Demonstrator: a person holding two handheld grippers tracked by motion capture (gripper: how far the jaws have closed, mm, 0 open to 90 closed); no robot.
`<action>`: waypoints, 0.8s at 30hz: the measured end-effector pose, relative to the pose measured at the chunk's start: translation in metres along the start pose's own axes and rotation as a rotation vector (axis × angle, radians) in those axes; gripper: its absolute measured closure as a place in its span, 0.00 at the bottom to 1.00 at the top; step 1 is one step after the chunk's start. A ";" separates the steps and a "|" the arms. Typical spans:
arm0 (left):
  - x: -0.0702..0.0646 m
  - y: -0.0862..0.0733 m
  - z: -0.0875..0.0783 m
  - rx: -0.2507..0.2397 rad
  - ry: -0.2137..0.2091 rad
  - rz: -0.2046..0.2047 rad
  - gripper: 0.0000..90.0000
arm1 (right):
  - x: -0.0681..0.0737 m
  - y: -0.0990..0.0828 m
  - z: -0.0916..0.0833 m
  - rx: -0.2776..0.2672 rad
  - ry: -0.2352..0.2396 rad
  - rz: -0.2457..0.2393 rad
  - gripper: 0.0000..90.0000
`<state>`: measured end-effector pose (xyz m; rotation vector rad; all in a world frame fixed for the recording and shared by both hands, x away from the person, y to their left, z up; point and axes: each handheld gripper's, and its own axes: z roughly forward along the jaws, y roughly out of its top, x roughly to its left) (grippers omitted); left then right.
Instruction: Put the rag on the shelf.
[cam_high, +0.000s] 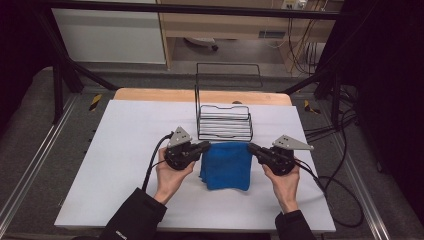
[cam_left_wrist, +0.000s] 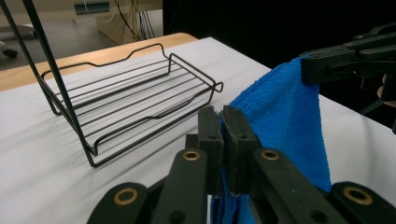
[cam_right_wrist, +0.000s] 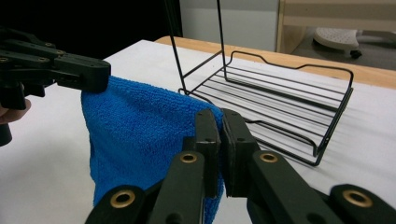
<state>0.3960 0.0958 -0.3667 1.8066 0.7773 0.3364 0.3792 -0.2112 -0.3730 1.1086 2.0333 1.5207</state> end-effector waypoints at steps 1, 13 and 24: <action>0.000 0.001 -0.001 -0.005 0.000 0.002 0.96 | 0.001 0.001 -0.001 -0.005 -0.003 -0.006 0.97; -0.007 0.015 -0.006 -0.061 0.001 0.027 0.96 | 0.006 0.014 -0.014 -0.068 -0.023 -0.046 0.97; -0.010 0.027 -0.012 -0.117 0.002 0.040 0.96 | 0.011 0.025 -0.023 -0.126 -0.047 -0.075 0.97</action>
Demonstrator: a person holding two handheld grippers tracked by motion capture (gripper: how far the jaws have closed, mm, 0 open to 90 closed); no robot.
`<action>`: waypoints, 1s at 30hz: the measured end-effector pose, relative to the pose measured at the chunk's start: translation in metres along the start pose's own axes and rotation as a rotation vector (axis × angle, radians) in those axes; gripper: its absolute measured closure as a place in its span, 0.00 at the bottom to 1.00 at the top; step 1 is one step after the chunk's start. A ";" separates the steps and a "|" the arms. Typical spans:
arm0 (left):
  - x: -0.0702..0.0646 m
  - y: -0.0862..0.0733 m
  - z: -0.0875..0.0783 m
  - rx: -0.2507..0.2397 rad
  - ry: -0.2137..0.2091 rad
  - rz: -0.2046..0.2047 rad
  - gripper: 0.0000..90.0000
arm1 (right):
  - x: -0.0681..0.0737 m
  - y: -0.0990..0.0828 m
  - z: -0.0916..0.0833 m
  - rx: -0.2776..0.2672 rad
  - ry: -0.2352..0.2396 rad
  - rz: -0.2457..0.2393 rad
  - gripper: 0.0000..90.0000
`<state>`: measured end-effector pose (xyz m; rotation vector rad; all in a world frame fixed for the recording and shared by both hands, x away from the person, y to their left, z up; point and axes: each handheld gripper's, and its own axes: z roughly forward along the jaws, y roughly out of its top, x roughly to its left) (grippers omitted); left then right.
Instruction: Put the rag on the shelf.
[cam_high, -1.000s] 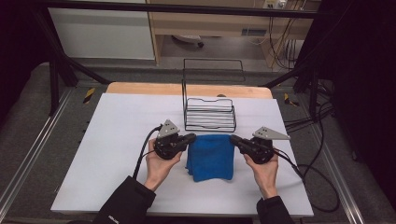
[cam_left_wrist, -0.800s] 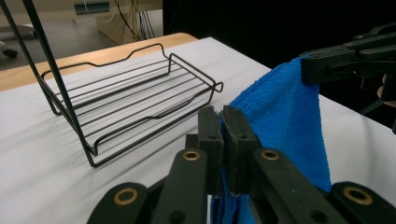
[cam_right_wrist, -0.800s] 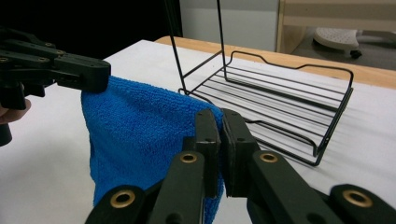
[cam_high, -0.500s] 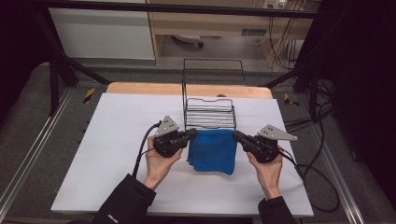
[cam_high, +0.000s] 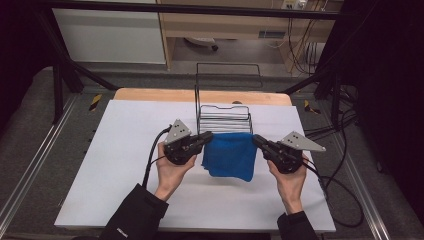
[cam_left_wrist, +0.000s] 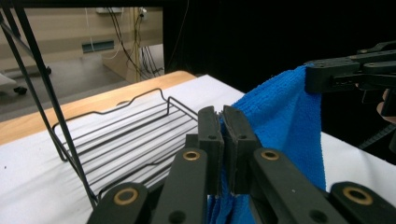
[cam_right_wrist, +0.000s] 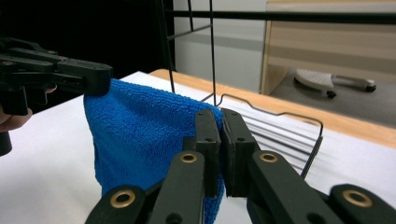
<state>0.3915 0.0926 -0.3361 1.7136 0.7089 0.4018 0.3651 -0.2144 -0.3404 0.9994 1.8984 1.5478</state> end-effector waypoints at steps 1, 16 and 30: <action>0.000 0.001 0.000 -0.005 0.000 0.001 0.96 | 0.000 0.001 -0.001 -0.004 -0.002 -0.005 0.96; 0.000 0.022 -0.007 -0.096 0.008 0.011 0.96 | 0.006 0.023 -0.006 -0.085 -0.025 -0.046 0.97; 0.001 0.042 -0.013 -0.160 0.021 0.029 0.96 | 0.011 0.045 -0.008 -0.166 -0.056 -0.079 0.97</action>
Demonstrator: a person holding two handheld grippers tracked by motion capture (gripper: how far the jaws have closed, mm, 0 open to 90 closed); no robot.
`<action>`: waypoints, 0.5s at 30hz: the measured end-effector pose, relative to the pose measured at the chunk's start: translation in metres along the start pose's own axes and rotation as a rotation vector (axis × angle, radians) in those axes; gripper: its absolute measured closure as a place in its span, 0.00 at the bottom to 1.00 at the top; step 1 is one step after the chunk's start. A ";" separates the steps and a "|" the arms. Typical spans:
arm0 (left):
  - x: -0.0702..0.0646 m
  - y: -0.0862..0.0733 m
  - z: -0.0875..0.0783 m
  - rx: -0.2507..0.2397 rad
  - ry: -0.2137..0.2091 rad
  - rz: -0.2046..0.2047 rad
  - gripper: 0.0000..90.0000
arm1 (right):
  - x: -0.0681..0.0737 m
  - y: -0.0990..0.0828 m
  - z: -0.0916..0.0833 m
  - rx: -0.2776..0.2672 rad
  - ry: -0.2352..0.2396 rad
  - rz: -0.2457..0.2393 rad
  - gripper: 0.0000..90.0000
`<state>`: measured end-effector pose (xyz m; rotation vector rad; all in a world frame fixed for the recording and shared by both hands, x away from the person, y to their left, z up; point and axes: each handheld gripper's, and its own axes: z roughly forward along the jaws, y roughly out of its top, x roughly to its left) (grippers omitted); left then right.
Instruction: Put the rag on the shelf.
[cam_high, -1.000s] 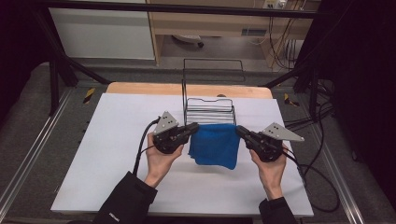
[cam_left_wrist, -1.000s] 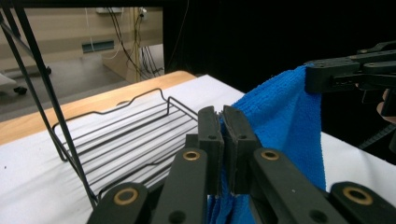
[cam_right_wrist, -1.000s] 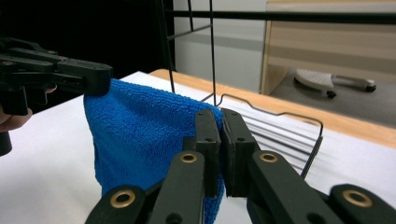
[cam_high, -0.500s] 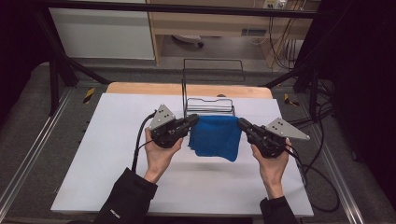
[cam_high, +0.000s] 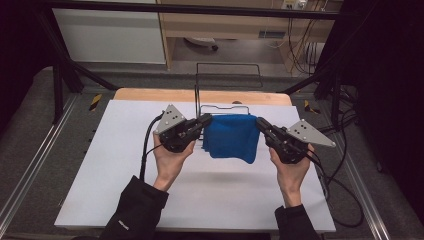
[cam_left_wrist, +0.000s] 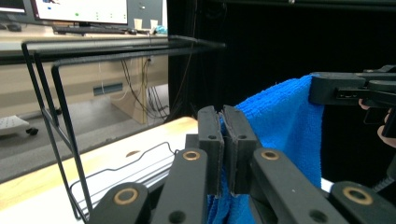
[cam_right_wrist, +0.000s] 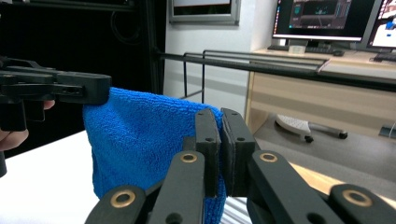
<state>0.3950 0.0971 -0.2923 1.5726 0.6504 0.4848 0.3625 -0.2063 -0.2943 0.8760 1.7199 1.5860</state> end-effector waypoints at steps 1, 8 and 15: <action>0.000 0.002 0.000 -0.003 0.000 0.001 0.96 | 0.000 0.004 0.001 -0.009 -0.003 -0.007 0.97; 0.003 0.013 -0.001 -0.035 0.004 0.007 0.96 | 0.001 0.016 0.002 -0.043 -0.010 -0.020 0.97; 0.004 0.030 -0.001 -0.064 0.011 0.017 0.96 | 0.001 0.030 0.005 -0.075 -0.020 -0.029 0.97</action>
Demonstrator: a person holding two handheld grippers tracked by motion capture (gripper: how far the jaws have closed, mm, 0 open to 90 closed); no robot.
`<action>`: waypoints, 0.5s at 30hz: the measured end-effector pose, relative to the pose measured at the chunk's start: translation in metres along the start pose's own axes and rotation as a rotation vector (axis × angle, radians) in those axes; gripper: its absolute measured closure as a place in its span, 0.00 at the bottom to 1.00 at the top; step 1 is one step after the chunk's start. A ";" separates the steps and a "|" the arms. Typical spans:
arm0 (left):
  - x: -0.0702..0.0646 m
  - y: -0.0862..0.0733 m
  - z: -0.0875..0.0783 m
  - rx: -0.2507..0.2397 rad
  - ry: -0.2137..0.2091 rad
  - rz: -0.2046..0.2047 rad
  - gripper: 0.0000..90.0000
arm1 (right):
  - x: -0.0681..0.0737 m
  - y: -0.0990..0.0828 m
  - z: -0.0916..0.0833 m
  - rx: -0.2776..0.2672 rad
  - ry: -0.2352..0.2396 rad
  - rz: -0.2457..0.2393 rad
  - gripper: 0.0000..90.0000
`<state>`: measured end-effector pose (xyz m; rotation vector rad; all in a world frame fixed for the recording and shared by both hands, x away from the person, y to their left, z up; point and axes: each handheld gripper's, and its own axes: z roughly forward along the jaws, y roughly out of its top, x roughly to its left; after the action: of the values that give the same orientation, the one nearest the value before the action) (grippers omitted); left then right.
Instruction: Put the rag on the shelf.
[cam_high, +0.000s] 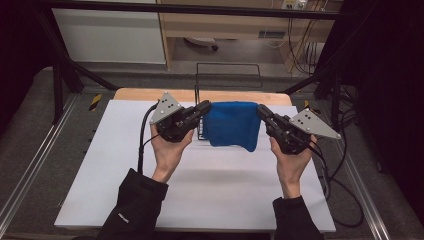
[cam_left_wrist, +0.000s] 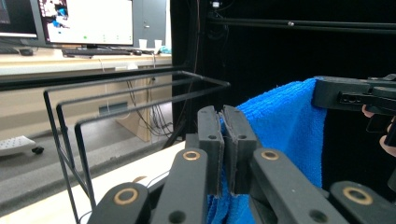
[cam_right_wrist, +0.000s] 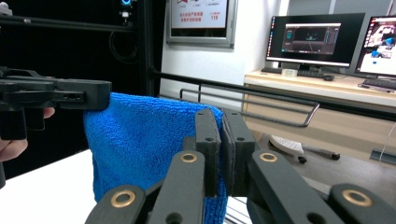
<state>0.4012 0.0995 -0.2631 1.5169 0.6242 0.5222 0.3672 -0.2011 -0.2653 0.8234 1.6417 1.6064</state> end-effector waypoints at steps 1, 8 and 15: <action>0.000 0.000 0.000 0.000 0.000 0.000 0.96 | 0.000 0.000 0.000 0.000 0.000 0.000 0.97; 0.000 0.015 0.003 -0.030 0.005 0.011 0.96 | -0.004 0.014 0.003 -0.038 -0.012 0.000 0.97; 0.003 0.027 0.006 -0.056 0.010 0.016 0.96 | -0.006 0.027 0.007 -0.063 -0.021 -0.012 0.97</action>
<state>0.4096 0.0968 -0.2369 1.4686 0.6012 0.5554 0.3758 -0.2008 -0.2383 0.7940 1.5704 1.6277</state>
